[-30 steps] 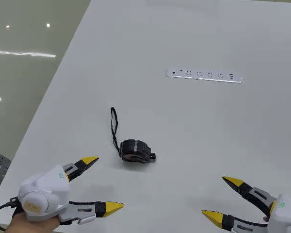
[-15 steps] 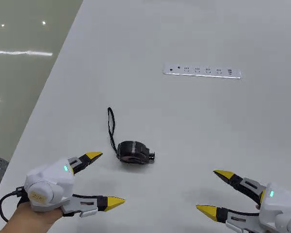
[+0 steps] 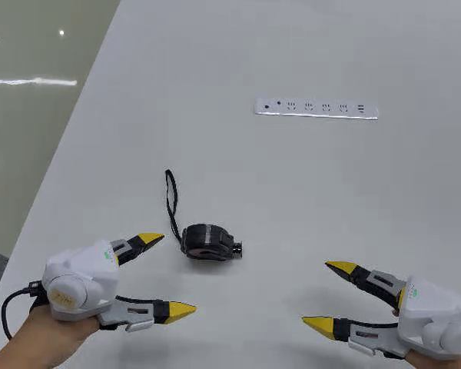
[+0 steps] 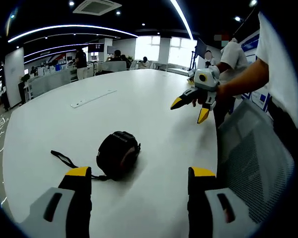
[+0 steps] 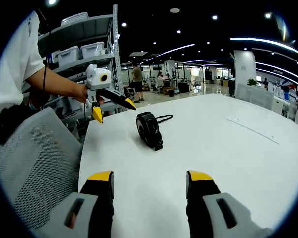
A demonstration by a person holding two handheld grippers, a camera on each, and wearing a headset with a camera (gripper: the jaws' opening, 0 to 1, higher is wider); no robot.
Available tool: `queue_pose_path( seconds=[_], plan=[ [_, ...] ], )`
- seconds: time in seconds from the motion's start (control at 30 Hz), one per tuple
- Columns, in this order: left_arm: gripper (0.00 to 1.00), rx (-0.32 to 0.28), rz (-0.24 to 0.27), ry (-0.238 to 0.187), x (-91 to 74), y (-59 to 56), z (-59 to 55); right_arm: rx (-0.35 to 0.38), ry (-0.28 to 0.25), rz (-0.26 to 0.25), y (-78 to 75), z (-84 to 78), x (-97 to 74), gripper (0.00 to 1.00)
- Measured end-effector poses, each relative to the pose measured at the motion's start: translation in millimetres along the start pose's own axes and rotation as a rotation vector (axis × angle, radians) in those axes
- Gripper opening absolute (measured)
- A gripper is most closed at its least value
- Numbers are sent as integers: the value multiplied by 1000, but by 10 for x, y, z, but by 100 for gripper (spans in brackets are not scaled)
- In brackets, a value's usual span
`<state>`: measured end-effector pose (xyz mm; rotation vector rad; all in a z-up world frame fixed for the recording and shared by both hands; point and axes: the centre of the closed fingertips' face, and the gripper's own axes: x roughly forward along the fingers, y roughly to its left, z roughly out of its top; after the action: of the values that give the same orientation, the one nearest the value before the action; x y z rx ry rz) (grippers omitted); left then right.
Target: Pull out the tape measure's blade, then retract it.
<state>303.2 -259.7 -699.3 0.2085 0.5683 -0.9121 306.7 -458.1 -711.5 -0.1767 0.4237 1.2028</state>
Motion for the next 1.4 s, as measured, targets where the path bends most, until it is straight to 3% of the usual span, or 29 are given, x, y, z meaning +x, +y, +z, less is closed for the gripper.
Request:
queue_pose_path(
  seconds=[1.07, 1.4],
  plan=[
    [72, 28, -69, 46, 362, 257, -110, -6, 5, 74, -150, -47, 366, 55],
    [63, 33, -92, 74, 459, 337, -170, 7, -2, 103, -179, -28, 531, 54]
  ],
)
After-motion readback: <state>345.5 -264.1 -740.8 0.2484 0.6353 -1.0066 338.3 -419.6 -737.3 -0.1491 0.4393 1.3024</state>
